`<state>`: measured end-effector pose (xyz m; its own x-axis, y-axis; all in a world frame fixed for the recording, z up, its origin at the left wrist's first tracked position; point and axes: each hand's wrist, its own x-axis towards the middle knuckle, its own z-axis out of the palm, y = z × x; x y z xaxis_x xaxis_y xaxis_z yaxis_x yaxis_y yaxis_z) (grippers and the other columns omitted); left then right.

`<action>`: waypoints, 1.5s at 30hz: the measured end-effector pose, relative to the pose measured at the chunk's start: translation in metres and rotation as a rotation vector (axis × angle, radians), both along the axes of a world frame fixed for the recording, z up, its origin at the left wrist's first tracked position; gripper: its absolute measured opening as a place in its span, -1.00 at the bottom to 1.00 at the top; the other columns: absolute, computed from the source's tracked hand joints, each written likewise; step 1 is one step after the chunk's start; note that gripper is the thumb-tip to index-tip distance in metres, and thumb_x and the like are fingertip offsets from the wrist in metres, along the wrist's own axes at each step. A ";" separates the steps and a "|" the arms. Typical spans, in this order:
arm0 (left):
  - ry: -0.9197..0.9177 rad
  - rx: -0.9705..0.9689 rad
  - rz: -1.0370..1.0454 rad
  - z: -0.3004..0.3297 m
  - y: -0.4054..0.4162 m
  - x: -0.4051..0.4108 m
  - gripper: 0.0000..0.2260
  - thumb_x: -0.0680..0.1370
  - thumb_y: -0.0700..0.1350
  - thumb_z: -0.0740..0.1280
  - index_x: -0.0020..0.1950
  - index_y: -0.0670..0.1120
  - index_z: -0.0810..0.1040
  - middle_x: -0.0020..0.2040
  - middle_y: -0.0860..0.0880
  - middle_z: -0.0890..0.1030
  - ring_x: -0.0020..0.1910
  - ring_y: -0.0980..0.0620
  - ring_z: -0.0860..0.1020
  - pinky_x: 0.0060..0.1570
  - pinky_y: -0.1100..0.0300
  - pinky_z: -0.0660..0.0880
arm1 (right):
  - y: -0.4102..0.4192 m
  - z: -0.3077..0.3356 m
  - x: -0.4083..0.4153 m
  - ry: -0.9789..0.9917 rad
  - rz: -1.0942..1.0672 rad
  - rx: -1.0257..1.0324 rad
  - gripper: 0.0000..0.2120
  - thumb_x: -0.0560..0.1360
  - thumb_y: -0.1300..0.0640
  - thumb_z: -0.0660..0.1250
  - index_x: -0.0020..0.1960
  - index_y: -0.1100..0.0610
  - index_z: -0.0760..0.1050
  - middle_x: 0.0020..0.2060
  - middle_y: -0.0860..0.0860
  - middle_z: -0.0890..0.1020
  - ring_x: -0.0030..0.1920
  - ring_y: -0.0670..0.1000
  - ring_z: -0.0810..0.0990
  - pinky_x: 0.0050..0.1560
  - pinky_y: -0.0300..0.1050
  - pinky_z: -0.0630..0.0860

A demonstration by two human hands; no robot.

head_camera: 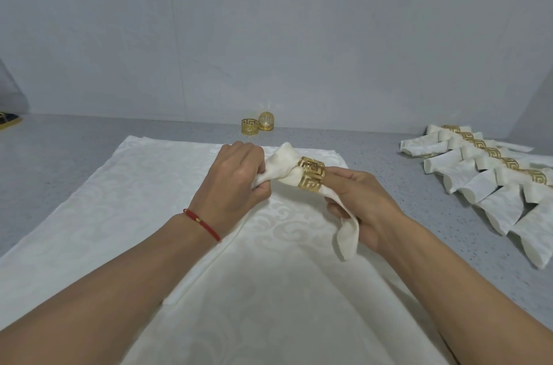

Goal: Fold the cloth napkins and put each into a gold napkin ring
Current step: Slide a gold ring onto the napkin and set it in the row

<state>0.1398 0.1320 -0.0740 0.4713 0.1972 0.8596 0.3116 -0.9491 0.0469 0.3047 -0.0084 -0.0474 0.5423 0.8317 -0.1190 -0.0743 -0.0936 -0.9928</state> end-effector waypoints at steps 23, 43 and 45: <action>0.203 0.056 -0.256 0.003 0.007 0.001 -0.77 0.32 -0.28 0.29 -0.17 -0.05 0.29 -0.27 -0.04 0.46 -0.30 -0.04 0.35 -0.25 0.14 0.34 | -0.002 0.001 0.011 -0.288 0.135 -0.025 -0.89 0.48 0.03 0.55 -0.05 0.04 0.77 -0.51 -0.09 0.32 -0.48 -0.07 0.14 -0.47 -0.21 0.12; 0.316 -0.757 -0.397 0.017 -0.011 -0.004 -0.51 0.44 0.26 0.43 0.33 0.20 0.49 0.18 0.19 0.58 0.04 0.06 0.56 -0.02 0.10 0.53 | -0.005 0.012 -0.011 -0.232 0.155 0.068 -0.83 0.47 0.22 0.53 0.01 0.29 0.72 -0.59 -0.14 0.50 -0.62 -0.17 0.38 -0.56 -0.39 0.26; 0.290 -0.818 -0.438 0.019 -0.013 -0.004 -0.65 0.45 0.18 0.46 0.18 0.10 0.59 0.10 0.10 0.64 0.03 -0.04 0.58 -0.01 -0.11 0.53 | -0.007 0.015 -0.014 -0.260 0.184 0.079 -0.83 0.49 0.27 0.51 0.04 0.34 0.69 -0.60 -0.15 0.51 -0.62 -0.19 0.43 -0.56 -0.44 0.29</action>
<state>0.1360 0.1193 -0.0546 0.8173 0.4383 0.3741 0.0415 -0.6923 0.7205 0.2906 -0.0158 -0.0327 0.3862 0.9195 0.0730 0.1938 -0.0035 -0.9810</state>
